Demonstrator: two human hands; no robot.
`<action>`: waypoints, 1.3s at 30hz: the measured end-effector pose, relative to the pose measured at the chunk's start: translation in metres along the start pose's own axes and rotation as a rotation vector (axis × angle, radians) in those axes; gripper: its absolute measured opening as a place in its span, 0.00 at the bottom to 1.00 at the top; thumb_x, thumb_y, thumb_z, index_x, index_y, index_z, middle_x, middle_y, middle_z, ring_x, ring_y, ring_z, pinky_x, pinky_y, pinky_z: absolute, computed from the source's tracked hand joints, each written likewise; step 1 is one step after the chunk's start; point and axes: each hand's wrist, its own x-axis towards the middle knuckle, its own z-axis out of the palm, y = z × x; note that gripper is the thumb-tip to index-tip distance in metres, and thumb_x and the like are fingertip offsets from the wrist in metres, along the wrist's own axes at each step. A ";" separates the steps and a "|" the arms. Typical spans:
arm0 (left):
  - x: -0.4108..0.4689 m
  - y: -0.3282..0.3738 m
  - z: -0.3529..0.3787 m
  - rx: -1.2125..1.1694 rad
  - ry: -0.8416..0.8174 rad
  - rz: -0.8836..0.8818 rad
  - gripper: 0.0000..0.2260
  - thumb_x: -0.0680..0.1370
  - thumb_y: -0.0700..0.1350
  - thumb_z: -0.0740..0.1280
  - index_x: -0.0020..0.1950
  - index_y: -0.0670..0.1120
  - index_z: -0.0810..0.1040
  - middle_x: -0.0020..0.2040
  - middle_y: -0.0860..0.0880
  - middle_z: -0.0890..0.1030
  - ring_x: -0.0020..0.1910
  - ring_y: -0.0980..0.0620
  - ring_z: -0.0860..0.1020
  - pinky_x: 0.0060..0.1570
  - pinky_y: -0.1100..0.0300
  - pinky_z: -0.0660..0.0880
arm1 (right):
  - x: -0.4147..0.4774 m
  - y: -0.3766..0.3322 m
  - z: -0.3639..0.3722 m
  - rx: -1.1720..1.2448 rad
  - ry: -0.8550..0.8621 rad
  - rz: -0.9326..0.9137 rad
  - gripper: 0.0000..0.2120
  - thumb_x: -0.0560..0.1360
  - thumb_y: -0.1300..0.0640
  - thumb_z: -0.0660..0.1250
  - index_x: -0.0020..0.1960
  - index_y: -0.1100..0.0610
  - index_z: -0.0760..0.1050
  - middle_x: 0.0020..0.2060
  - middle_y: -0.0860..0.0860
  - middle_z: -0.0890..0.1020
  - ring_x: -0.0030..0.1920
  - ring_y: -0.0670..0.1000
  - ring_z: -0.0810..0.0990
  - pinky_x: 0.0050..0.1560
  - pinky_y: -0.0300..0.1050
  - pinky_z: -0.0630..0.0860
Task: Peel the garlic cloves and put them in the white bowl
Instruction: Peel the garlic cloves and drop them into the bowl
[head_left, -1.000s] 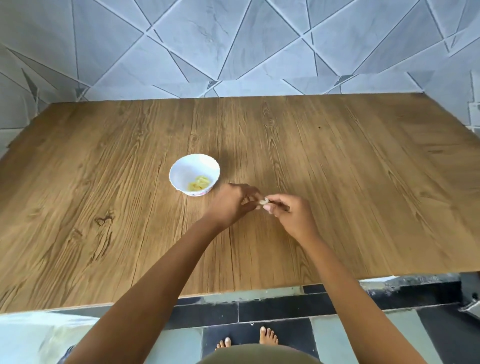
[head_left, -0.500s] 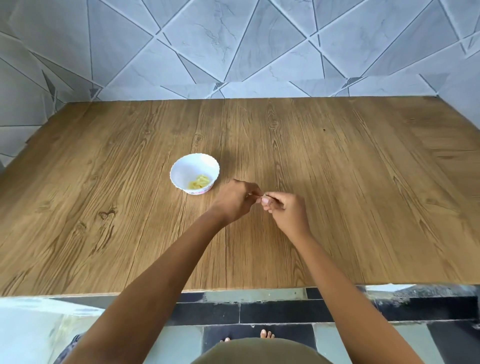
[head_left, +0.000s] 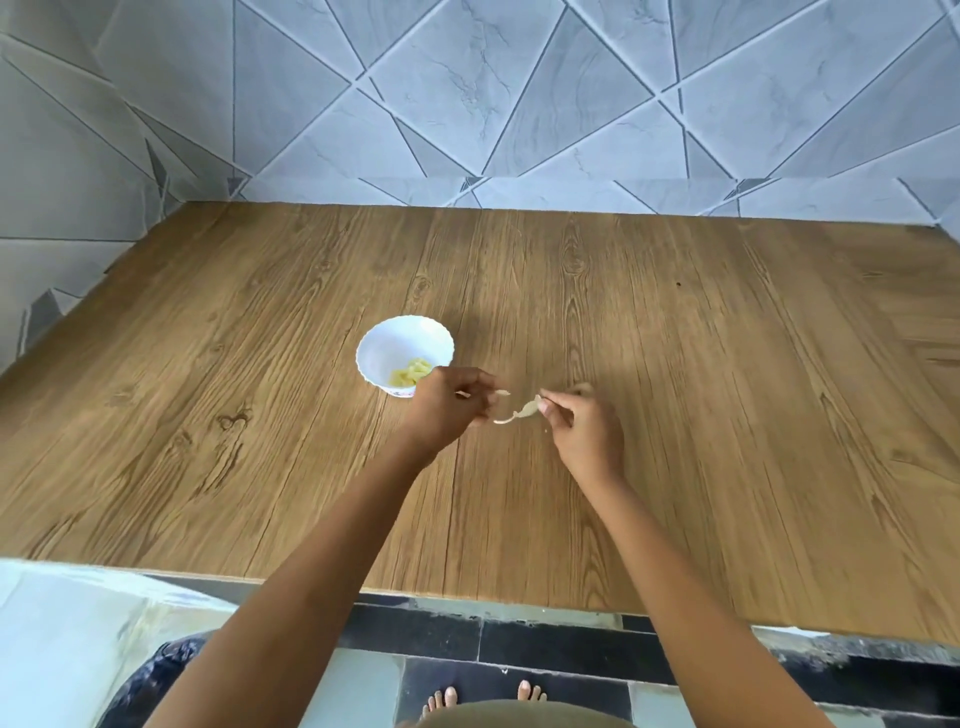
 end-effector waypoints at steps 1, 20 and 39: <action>-0.006 0.000 -0.002 0.002 0.012 -0.007 0.06 0.75 0.33 0.68 0.50 0.39 0.81 0.37 0.44 0.81 0.30 0.59 0.78 0.36 0.65 0.78 | -0.001 0.001 0.002 -0.046 -0.010 0.007 0.11 0.76 0.55 0.67 0.57 0.54 0.81 0.43 0.52 0.79 0.38 0.50 0.75 0.33 0.41 0.66; -0.063 -0.014 -0.003 1.041 -0.143 0.396 0.09 0.76 0.35 0.61 0.51 0.45 0.77 0.47 0.48 0.77 0.40 0.45 0.78 0.35 0.55 0.74 | -0.090 -0.021 0.014 -0.355 -0.042 -0.322 0.23 0.77 0.50 0.53 0.63 0.61 0.76 0.63 0.57 0.77 0.65 0.57 0.74 0.67 0.53 0.62; -0.073 -0.021 -0.021 -0.168 -0.101 -0.091 0.02 0.73 0.35 0.71 0.45 0.39 0.82 0.35 0.44 0.82 0.34 0.53 0.81 0.37 0.64 0.79 | -0.084 -0.062 -0.009 0.583 -0.288 0.164 0.05 0.74 0.61 0.69 0.49 0.59 0.81 0.39 0.54 0.84 0.35 0.38 0.79 0.38 0.28 0.72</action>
